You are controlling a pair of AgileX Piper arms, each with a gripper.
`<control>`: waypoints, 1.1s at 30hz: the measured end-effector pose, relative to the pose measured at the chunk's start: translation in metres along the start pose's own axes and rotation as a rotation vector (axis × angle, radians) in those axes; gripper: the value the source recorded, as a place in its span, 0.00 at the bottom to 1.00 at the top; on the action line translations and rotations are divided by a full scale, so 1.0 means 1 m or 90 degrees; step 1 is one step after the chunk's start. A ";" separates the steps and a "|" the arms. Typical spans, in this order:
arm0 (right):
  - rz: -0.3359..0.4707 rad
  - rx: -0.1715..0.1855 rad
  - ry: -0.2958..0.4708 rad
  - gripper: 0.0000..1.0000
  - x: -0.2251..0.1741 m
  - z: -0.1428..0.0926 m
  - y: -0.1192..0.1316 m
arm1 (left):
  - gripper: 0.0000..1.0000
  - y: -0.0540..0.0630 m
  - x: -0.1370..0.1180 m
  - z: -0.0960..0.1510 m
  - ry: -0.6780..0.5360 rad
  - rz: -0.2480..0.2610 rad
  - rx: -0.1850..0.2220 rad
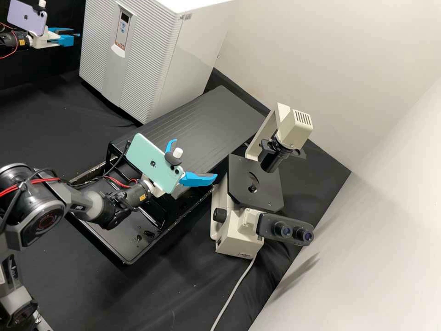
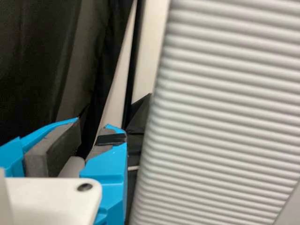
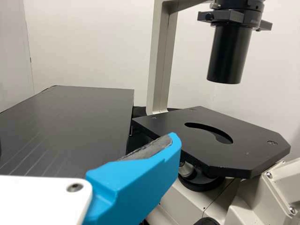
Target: Open the incubator door
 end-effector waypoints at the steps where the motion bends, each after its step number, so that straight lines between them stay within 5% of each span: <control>1: 0.000 0.000 0.000 1.00 0.000 0.000 0.000 | 0.00 0.003 0.001 0.002 -0.004 0.004 0.003; 15: 0.000 0.000 0.000 1.00 0.000 0.000 0.000 | 0.00 0.017 -0.001 0.013 -0.033 0.016 0.027; 21: 0.000 0.000 0.000 1.00 0.000 0.000 0.000 | 0.00 0.016 -0.002 0.013 -0.033 0.013 0.006; 22: 0.000 0.000 0.000 1.00 0.000 0.000 0.000 | 1.00 0.015 -0.002 0.013 -0.034 0.011 0.003; 33: 0.000 0.000 0.000 1.00 0.000 0.000 0.000 | 1.00 0.004 -0.007 0.010 -0.035 0.006 -0.014</control>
